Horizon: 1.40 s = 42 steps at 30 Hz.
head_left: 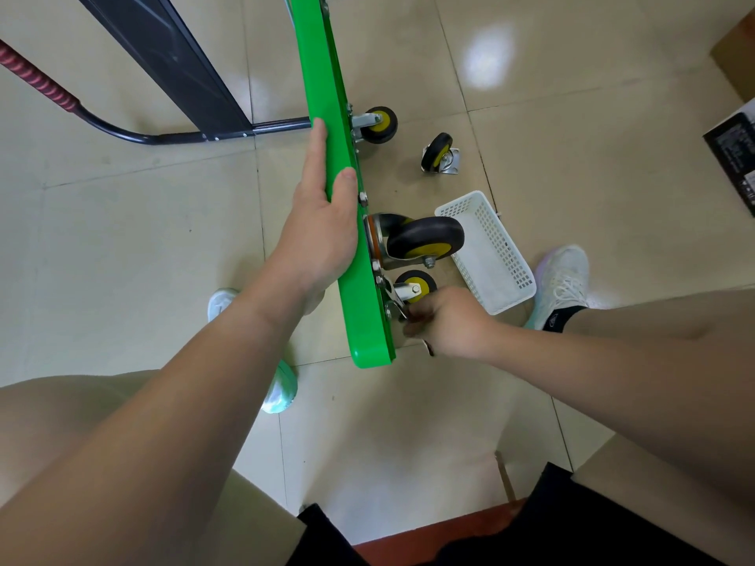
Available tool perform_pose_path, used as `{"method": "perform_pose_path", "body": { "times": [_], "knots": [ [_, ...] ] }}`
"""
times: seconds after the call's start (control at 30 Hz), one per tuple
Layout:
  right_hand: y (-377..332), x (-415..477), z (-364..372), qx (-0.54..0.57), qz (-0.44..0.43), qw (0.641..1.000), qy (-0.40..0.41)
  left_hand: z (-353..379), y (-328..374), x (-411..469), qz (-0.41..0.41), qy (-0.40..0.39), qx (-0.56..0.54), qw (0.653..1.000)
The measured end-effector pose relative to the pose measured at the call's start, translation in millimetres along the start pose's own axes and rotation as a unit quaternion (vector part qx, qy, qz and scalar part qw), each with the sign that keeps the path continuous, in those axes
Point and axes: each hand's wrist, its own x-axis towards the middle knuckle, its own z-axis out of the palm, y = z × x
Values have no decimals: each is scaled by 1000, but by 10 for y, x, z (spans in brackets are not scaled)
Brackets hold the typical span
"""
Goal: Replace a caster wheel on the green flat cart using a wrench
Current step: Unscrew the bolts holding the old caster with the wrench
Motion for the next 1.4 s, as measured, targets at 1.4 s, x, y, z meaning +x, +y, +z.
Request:
{"method": "perform_pose_path", "body": {
  "times": [1.4],
  "knots": [
    [-17, -248, -48, 46, 31, 998, -25, -2, -34, 34, -1, -4, -5, 1000]
  ]
}}
